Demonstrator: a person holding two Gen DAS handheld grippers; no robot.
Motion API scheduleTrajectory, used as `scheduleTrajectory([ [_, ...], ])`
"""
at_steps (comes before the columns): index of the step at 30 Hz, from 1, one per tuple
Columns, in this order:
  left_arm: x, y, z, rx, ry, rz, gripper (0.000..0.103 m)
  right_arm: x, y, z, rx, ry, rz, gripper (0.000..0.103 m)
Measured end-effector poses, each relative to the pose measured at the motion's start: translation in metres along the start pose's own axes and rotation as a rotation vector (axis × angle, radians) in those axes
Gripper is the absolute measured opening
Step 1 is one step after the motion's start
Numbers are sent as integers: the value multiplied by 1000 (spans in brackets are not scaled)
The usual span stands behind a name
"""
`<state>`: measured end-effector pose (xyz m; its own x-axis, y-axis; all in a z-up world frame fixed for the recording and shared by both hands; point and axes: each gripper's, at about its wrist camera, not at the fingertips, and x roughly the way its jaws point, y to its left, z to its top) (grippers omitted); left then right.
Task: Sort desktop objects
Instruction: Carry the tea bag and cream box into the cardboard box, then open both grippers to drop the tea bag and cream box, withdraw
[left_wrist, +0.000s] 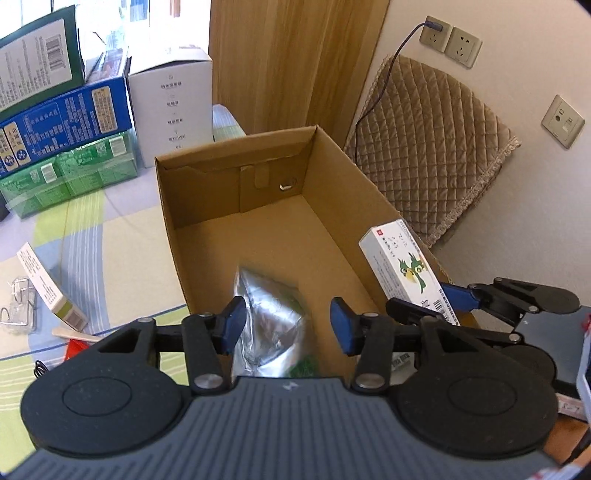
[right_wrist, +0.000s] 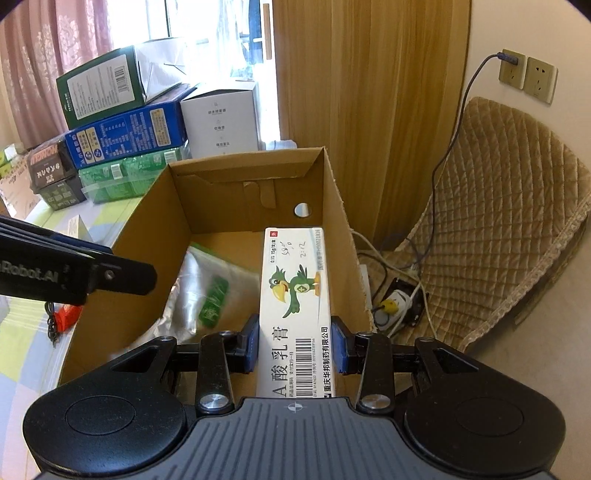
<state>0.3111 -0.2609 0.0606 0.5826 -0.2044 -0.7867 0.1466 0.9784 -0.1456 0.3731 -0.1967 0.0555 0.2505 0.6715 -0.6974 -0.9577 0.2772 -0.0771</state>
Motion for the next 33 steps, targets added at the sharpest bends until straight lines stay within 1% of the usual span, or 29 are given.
scheduleTrajectory([
  [9,-16,8,-3,1,-22,21,44,2,7,5,18,-18,37,36],
  [10,-17,8,-4,3,-22,23,44,2,7,6,23,-29,37,38],
  [11,-19,10,-5,4,-22,26,44,2,7,8,29,-35,35,46],
  [13,-21,12,-7,2,-22,34,45,1,6,9,44,-48,42,52],
  [19,-30,23,-19,-10,-14,46,46,-11,6,6,46,-51,52,52],
  [25,-44,33,-37,-26,-9,60,47,-31,10,0,49,-68,56,52],
  [27,-51,35,-44,-32,-11,65,48,-39,13,-1,53,-76,62,53],
  [28,-55,36,-47,-34,-12,66,52,-44,16,-1,53,-78,66,53],
  [33,-73,42,-67,-49,-16,69,58,-66,28,-5,40,-102,80,56],
])
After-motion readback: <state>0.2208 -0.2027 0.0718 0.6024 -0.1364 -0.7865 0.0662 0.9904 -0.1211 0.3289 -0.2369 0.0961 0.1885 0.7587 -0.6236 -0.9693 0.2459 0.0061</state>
